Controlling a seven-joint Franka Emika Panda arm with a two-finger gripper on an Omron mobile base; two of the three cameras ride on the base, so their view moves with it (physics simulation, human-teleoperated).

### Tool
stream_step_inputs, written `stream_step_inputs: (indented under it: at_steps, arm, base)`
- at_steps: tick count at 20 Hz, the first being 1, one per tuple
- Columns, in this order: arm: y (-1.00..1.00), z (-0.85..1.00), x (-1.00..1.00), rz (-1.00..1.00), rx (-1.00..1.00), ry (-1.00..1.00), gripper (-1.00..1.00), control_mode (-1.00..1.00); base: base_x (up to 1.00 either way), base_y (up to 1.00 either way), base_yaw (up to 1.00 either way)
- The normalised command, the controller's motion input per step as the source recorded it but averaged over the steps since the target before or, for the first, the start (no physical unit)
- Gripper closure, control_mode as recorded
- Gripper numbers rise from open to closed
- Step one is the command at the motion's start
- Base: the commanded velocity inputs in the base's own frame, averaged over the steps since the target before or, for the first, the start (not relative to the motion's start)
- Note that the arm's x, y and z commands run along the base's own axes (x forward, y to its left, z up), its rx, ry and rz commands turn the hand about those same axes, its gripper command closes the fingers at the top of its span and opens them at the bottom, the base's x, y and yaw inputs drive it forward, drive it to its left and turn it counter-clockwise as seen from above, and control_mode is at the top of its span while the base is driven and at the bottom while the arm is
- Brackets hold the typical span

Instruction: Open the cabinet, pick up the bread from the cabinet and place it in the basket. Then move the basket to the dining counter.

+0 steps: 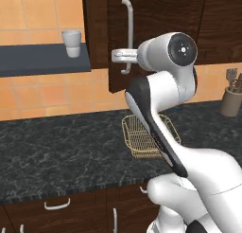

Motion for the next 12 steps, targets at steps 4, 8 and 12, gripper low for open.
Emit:
stream_step_inputs:
  at_steps: [4,8,12]
  arm:
    - [-0.6,0.0,-1.0,0.0,-0.01,0.03,-1.0,-1.0]
    - [-0.02,0.0,-0.99,0.0,-0.09,0.1,-1.0,-1.0]
    - [0.37,0.0,-0.86,0.01,-0.16,0.0,-1.0,-1.0]
  base:
    - [0.0,0.0,0.0]
    - [0.0,0.0,0.0]
    - [0.0,0.0,0.0]
